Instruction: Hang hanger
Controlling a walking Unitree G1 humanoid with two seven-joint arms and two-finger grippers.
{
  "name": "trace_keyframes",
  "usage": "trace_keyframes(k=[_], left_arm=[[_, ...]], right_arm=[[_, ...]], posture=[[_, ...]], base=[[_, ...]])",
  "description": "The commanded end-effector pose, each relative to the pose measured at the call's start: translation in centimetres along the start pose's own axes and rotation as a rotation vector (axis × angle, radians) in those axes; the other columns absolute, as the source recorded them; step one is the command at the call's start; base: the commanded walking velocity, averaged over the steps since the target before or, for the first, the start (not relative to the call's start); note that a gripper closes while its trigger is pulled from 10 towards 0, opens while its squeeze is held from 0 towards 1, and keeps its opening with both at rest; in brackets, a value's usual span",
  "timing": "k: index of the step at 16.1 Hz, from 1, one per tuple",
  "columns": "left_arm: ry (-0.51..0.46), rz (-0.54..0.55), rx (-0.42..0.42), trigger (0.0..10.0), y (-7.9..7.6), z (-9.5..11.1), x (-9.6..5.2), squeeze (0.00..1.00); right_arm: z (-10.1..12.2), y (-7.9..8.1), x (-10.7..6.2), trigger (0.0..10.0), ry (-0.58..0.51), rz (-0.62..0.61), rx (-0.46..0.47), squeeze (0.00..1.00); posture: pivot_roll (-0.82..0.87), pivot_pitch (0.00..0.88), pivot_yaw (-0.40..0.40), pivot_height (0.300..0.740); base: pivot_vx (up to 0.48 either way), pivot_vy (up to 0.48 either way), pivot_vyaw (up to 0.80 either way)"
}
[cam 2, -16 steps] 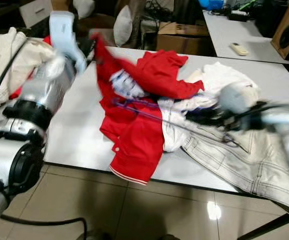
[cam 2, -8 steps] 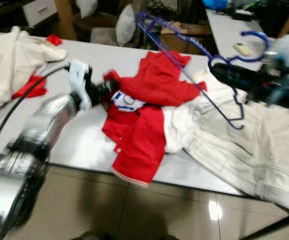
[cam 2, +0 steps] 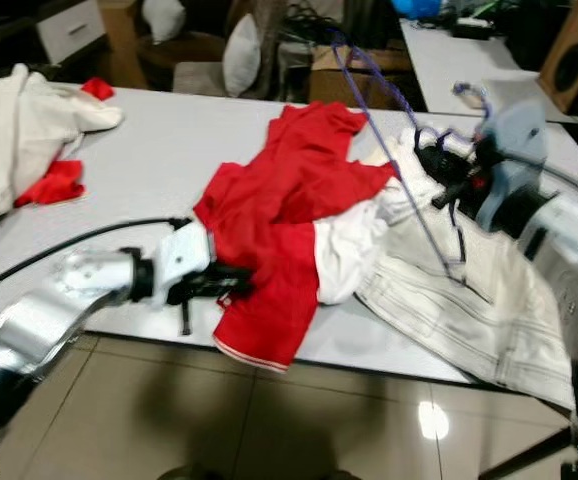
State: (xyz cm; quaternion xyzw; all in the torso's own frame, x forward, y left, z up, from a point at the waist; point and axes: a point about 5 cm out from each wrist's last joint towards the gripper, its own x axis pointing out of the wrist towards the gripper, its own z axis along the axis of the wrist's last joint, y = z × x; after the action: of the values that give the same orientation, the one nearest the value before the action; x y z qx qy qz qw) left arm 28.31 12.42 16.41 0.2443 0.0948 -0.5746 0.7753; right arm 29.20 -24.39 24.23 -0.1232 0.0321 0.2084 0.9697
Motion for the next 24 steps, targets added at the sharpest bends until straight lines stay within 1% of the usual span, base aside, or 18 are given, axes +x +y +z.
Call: trace_keyframes(k=[1,2,3,4,5,6,7,8,9,10,11,12,13,14,15,16,19,24], left_arm=[[-0.041,0.017,0.000,10.0,0.3,1.5,-1.3,1.00],[-0.059,0.022,-0.018,10.0,0.2,1.8,-1.8,1.00],[-0.171,0.065,-0.096,10.0,0.5,3.0,-3.4,1.00],[-0.220,0.102,-0.120,10.0,0.9,3.5,-4.2,1.00],[-0.286,0.162,-0.152,10.0,1.5,4.3,-5.5,1.00],[-0.303,0.199,-0.152,10.0,1.9,4.8,-6.6,1.00],[-0.319,0.226,-0.150,10.0,2.0,5.2,-7.1,1.00],[-0.384,0.299,-0.176,10.0,2.5,6.1,-7.9,1.00],[-0.493,0.395,-0.229,10.0,3.1,6.8,-8.2,0.87],[-0.523,0.434,-0.230,10.0,3.1,6.8,-8.1,0.80],[-0.500,0.548,-0.277,10.0,3.4,6.0,-7.5,0.23],[-0.421,0.651,-0.340,10.0,3.6,4.6,-6.8,0.18],[-0.340,0.699,-0.347,10.0,3.4,3.6,-6.0,0.17],[-0.324,0.744,-0.345,10.0,3.1,3.1,-5.5,0.17],[-0.336,0.770,-0.363,10.0,3.0,2.9,-5.4,0.18],[-0.346,0.822,-0.419,10.0,2.2,1.7,-5.1,0.18],[-0.305,0.831,-0.432,10.0,0.9,1.0,-4.5,0.18],[-0.278,0.854,-0.419,10.0,0.7,0.8,-3.7,0.18]], right_arm=[[0.4,-0.2,-0.4,10.0,0.017,-0.063,-0.013,0.00],[0.4,-0.3,-0.5,10.0,0.011,-0.081,-0.007,0.00],[0.9,-0.2,-0.7,10.0,-0.027,-0.103,0.022,0.00],[1.1,0.0,-0.8,10.0,-0.039,-0.109,0.041,0.00],[1.4,0.4,-0.9,10.0,-0.052,-0.131,0.055,0.00],[1.7,0.9,-1.0,10.0,-0.063,-0.159,0.072,0.00],[1.8,1.2,-1.0,10.0,-0.064,-0.165,0.070,0.00],[2.0,2.0,-1.1,10.0,-0.078,-0.173,0.083,0.00],[2.4,2.6,-0.9,10.0,-0.144,-0.207,0.135,0.00],[2.4,2.8,-0.8,10.0,-0.163,-0.220,0.145,0.00],[2.3,3.7,-0.6,10.0,-0.174,-0.250,0.143,0.00],[1.8,4.8,-0.5,10.0,-0.171,-0.273,0.142,0.00],[1.6,6.3,-0.5,10.0,-0.216,-0.259,0.165,0.00],[1.1,7.8,-0.7,10.0,-0.229,-0.246,0.207,0.00],[0.9,8.5,-0.8,10.0,-0.232,-0.230,0.227,0.00],[1.1,9.6,-0.8,10.0,-0.248,-0.229,0.254,0.00],[0.9,9.9,-0.5,10.0,-0.227,-0.231,0.176,0.00],[0.5,9.7,-0.1,10.0,-0.228,-0.260,0.215,0.00]], posture=[[-0.11,0.000,0.051,0.740],[-0.11,0.000,0.051,0.740],[-0.12,0.000,0.060,0.740],[-0.12,0.000,0.060,0.740],[-0.11,0.000,0.060,0.740],[-0.11,0.000,0.059,0.740],[-0.11,0.000,0.059,0.740],[-0.11,0.000,0.059,0.740],[-0.11,0.000,0.065,0.740],[-0.11,0.000,0.066,0.740],[-0.10,0.000,0.064,0.740],[-0.10,0.000,0.061,0.740],[-0.10,0.000,0.060,0.740],[-0.10,0.000,0.058,0.740],[-0.10,0.000,0.058,0.740],[-0.11,0.000,0.055,0.740],[-0.11,0.000,0.046,0.740],[-0.10,0.000,0.030,0.740]], base=[[0.000,0.000,0.00],[0.000,0.000,0.00],[0.000,0.000,0.00],[0.000,0.000,0.00],[0.000,0.000,0.00],[0.000,0.000,0.00],[0.000,0.000,0.00],[0.000,0.000,0.00],[0.000,0.000,0.00],[0.000,0.000,0.00],[0.000,0.000,0.00],[0.000,0.000,0.00],[0.000,0.000,0.00],[0.000,0.000,0.00],[0.000,0.240,0.00],[0.000,0.000,0.00],[0.000,0.080,0.00],[0.000,0.000,0.00]])
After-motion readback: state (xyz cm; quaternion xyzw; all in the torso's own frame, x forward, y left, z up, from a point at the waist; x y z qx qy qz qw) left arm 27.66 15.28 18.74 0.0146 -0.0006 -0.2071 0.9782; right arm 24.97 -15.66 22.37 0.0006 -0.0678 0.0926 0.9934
